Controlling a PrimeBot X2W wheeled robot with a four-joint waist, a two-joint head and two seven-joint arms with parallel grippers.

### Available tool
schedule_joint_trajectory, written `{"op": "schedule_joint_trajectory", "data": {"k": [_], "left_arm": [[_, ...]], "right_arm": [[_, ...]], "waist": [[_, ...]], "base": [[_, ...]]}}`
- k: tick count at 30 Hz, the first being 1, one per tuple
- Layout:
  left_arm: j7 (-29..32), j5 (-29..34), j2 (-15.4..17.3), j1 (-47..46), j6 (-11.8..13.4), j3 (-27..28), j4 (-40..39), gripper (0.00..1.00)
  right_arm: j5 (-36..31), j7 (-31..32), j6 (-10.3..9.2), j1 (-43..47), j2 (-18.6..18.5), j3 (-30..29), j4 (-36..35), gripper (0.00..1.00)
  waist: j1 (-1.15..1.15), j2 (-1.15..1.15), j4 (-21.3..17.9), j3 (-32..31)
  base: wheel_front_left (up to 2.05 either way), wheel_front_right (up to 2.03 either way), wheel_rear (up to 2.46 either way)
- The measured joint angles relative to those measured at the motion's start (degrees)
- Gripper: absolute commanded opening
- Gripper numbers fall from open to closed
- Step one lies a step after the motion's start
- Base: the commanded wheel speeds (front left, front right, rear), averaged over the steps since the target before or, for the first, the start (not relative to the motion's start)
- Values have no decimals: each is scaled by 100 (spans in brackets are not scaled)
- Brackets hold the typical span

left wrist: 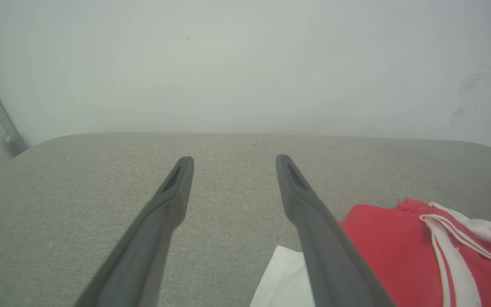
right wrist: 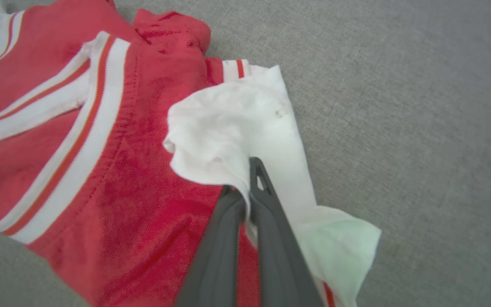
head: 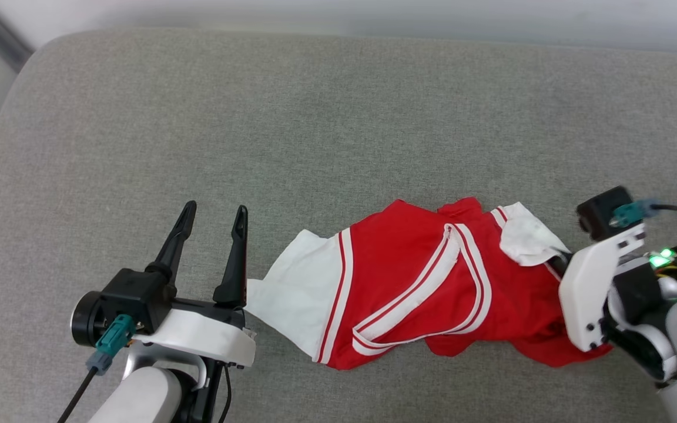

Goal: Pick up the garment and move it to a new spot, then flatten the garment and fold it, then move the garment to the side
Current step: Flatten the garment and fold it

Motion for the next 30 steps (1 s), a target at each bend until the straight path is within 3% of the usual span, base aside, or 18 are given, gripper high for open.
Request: {"op": "schedule_joint_trajectory", "data": {"k": [6,13,17,18,19,20,30], "left_arm": [[0,86,-47,37,-52,64,45,100],[0,97,-57,112,-102,92,109,100],[0,96,-48,151,-116,102,142,100],[0,96,-41,163,-116,104,154,100],[0,96,-34,174,-118,105,165,100],[0,94,-23,186,-118,113,175,100],[63,86,105,344,-41,153,163,100]], "right_arm": [[0,-324,0,37,289,-1073,203,0],[58,-647,0,589,949,-2541,538,0],[131,-818,0,851,1246,-3061,790,0],[134,-877,0,897,1305,-3136,847,8],[135,-943,-1,929,1363,-3181,886,49],[115,-1010,0,960,1400,-3195,904,100],[-174,-2510,0,1120,1537,-2984,448,100]], "waist": [[0,0,-85,-72],[0,0,-185,-154],[0,0,-245,-190],[0,0,-262,-201],[0,0,-277,-214],[0,0,-291,-227],[0,0,-377,-466]], "base": [[0,0,0],[0,0,0],[0,0,0],[0,0,0],[0,0,0],[0,0,0],[0,0,0]]}}
